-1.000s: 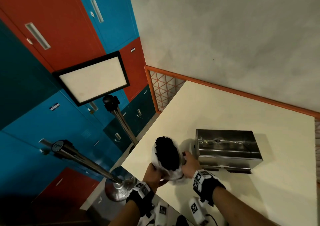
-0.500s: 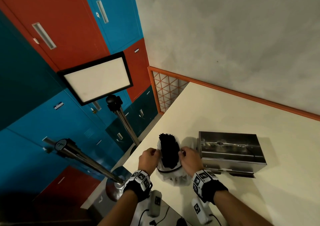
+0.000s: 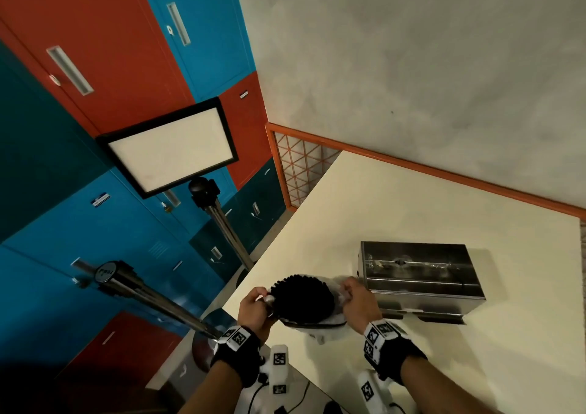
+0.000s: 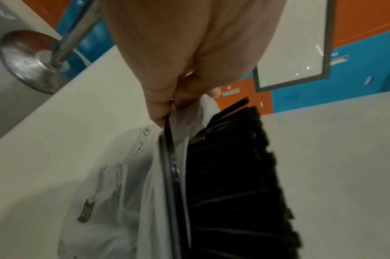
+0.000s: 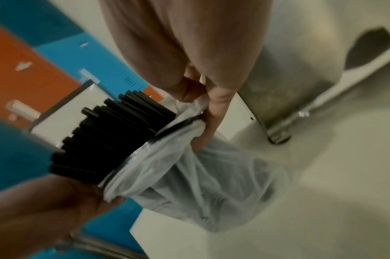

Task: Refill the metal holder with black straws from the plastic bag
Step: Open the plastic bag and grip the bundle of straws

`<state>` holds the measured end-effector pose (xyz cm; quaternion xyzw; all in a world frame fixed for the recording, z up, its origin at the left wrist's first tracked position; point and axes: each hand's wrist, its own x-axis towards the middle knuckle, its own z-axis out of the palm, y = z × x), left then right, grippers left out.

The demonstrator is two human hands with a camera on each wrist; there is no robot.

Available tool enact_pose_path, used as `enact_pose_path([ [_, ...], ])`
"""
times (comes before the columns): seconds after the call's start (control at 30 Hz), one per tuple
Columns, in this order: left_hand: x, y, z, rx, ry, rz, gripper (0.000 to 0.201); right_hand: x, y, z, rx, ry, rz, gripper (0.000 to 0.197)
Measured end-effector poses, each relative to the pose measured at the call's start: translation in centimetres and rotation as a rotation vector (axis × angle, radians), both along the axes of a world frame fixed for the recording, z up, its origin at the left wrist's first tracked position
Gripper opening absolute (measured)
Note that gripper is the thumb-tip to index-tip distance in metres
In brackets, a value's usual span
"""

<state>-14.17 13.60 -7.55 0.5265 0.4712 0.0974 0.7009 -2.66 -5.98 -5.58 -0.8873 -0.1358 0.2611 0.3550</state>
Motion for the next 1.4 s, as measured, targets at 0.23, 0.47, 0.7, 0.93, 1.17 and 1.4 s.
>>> enact_pose_path([
  [0.23,-0.4,0.2,-1.1,0.365,0.092,-0.484,0.058,-0.9,0.7,0.4,0.067,-0.12,0.157,0.049],
  [0.47,-0.7,-0.3,-1.1,0.663,0.335,-0.779,0.067,-0.8,0.5,-0.9,-0.031,-0.021,0.191,0.043],
  [0.7,-2.1,0.4,-1.2,0.527,0.157,-0.958,0.122,0.0,0.1,-1.4,-0.023,0.032,0.171,0.044],
  [0.93,-1.8,-1.4,-1.6,0.481,-0.004,-0.862,0.153,0.2,0.4,-1.8,0.037,0.061,0.157,0.04],
  [1.17,-0.5,-1.1,-2.5,0.486,0.158,-0.662,0.089,-0.8,-2.0,-2.0,0.087,0.104,0.485,0.042],
  [1.4,-2.3,-0.2,-3.3,0.532,0.28,-0.703,0.036,-1.1,-2.9,-4.5,0.023,0.105,0.351,0.124],
])
